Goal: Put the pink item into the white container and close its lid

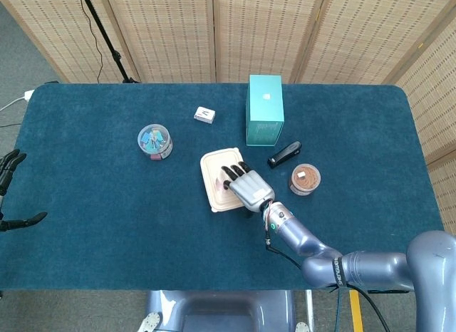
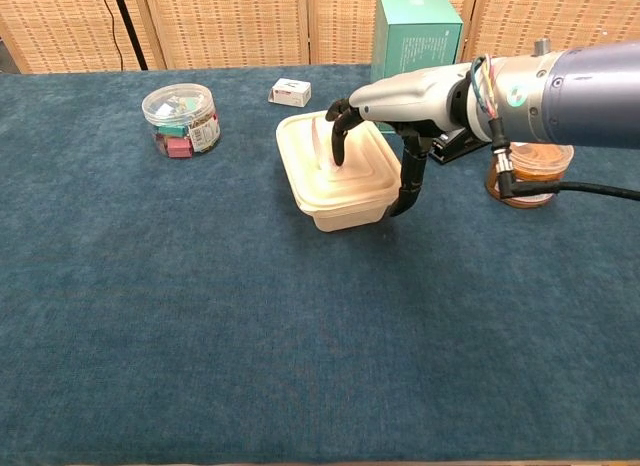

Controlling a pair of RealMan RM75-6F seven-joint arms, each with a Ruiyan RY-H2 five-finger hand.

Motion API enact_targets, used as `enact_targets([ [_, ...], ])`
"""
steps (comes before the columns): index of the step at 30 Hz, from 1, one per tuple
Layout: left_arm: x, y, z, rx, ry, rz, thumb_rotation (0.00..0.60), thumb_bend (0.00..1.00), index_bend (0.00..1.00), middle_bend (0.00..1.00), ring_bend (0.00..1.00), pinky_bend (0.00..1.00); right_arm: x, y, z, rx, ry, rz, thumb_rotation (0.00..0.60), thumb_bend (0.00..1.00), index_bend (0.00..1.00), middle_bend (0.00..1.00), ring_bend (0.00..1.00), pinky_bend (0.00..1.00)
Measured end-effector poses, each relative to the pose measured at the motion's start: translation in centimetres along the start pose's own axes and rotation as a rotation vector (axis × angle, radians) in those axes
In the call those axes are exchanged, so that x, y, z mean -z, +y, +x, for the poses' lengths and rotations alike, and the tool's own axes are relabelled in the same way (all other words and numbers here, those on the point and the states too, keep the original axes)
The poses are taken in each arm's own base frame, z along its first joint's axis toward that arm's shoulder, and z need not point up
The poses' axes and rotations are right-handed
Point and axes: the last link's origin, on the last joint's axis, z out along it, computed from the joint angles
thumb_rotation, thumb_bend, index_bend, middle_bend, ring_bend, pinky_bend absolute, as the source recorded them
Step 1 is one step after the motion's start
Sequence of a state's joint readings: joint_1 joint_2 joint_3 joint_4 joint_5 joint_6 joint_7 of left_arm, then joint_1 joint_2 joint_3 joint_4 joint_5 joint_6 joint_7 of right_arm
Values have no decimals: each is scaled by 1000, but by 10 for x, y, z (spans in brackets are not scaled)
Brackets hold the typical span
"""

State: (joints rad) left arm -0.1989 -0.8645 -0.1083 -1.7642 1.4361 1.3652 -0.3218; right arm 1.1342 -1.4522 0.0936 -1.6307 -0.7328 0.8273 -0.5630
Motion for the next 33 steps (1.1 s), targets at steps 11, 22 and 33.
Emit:
enact_targets([
  [11,0,0,-1,1,-6,-3,600,0,0,0,0,0,2,-1,2,-1,-4,4,600,0,290,0,0,0],
  [22,0,0,-1,-3,-9,-1,600,0,0,0,0,0,4,-10,0,25,4,31,600,0,295,0,0,0],
  [33,0,-1,0,4,-6,-1,600,0,0,0,0,0,1,2,-1,38,4,-19,600,0,303,0,0,0],
])
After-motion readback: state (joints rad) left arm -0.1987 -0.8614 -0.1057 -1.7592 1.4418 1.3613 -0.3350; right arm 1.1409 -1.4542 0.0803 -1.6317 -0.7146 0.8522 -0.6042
